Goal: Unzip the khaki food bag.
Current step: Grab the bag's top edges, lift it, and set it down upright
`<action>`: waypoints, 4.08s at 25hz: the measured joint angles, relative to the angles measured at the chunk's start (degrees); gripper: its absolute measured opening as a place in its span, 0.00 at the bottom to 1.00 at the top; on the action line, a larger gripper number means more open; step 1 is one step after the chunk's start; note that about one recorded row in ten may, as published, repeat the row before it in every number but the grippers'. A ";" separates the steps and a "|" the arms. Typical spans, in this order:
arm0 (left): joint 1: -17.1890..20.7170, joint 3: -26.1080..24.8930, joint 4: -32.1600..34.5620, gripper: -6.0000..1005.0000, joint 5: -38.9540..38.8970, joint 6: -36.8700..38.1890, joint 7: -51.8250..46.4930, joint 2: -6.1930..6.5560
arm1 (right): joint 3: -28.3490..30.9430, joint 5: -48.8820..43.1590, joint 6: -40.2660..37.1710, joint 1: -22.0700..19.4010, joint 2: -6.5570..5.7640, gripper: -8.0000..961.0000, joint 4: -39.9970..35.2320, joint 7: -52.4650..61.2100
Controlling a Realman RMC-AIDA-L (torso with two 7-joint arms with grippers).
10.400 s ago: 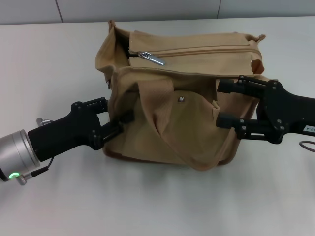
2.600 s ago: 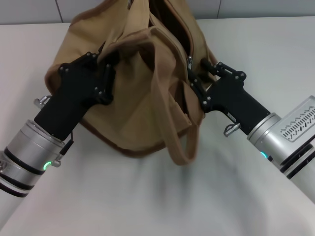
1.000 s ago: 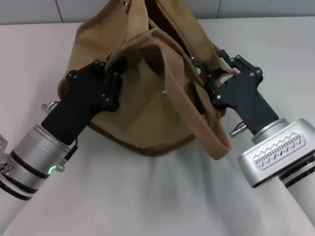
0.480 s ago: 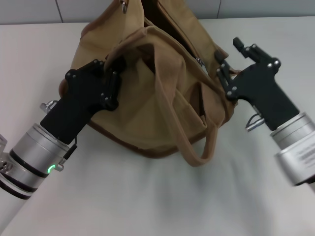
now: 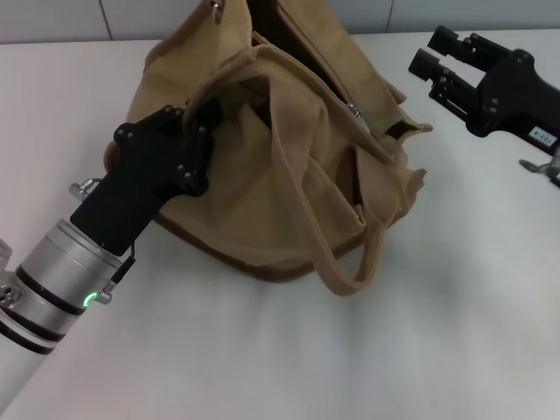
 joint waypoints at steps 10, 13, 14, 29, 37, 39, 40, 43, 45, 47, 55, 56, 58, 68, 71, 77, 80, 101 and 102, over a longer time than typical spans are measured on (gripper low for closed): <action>0.26 -0.58 0.33 0.06 -0.10 -1.21 -0.06 0.00 | -26.78 2.13 -1.72 -5.83 2.12 0.74 -28.40 8.93; 0.22 -0.77 0.29 0.06 -0.01 -1.69 -0.08 0.01 | -30.37 7.73 -1.20 -8.77 2.11 0.84 -29.12 4.38; 0.17 -0.78 0.25 0.06 -0.02 -1.87 -0.08 0.00 | -31.28 10.07 -1.08 -9.59 2.09 0.87 -28.54 2.06; -0.24 -0.79 -0.17 0.06 -0.03 -2.22 -0.17 0.00 | -39.79 38.35 11.33 -10.71 1.99 0.86 1.97 -39.49; -0.79 -0.97 -0.18 0.06 -0.06 -2.72 -0.18 0.00 | -40.23 41.08 15.00 -10.39 1.79 0.85 5.22 -44.52; -0.96 -0.97 -0.18 0.06 -0.03 -2.77 -0.18 0.00 | -40.46 40.91 16.51 -9.83 1.89 0.85 6.35 -47.57; -1.03 -0.97 -0.17 0.06 -0.05 -2.82 -0.18 0.00 | -40.55 40.83 16.95 -9.45 1.91 0.85 7.30 -49.24; -1.28 -0.97 -0.18 0.06 -0.04 -3.01 -0.18 0.00 | -40.70 40.77 17.81 -8.20 1.96 0.85 10.08 -53.81; -1.44 -0.97 -0.24 0.06 0.00 -3.22 -0.18 0.00 | -40.69 40.84 18.53 -7.17 1.98 0.85 12.09 -56.70; -1.68 -0.98 -0.38 0.06 0.07 -3.38 -0.18 0.00 | -40.43 40.98 19.44 -6.09 1.99 0.84 13.95 -59.40; -2.28 -0.88 -0.76 0.06 0.26 -3.45 -0.18 0.00 | -34.58 42.86 21.70 -1.99 2.04 0.84 21.37 -69.02; -2.33 -0.85 -0.78 0.06 0.26 -3.45 -0.18 -0.02 | -32.40 43.19 21.97 -1.43 2.04 0.84 22.61 -71.19; -2.46 -0.75 -0.83 0.06 0.30 -3.45 -0.18 -0.06 | -27.93 43.59 22.59 -0.33 2.04 0.84 25.51 -75.80; -2.24 -0.65 -0.88 0.06 0.36 -3.72 -0.18 -0.09 | -21.66 43.18 19.84 -0.15 2.03 0.83 32.02 -86.16; -2.42 -0.77 -0.88 0.06 0.36 -4.55 -0.18 -0.08 | -21.69 41.82 17.72 -0.53 2.02 0.83 33.55 -87.90; -2.64 -0.65 -1.04 0.06 0.35 -4.89 -0.15 -0.08 | -20.51 40.75 15.48 -1.22 2.03 0.82 34.83 -88.90; -2.64 -0.78 -1.44 0.06 0.36 -4.93 0.10 -0.09 | -21.22 40.35 15.32 -1.41 2.02 0.82 35.21 -89.39; -2.67 -0.67 -1.53 0.06 0.33 -5.61 0.18 -0.08 | -21.27 31.21 13.71 -5.55 2.04 0.80 36.04 -90.27; -2.68 -0.68 -1.54 0.06 0.33 -5.63 0.18 -0.08 | -21.33 31.01 13.72 -5.47 2.03 0.80 36.16 -90.34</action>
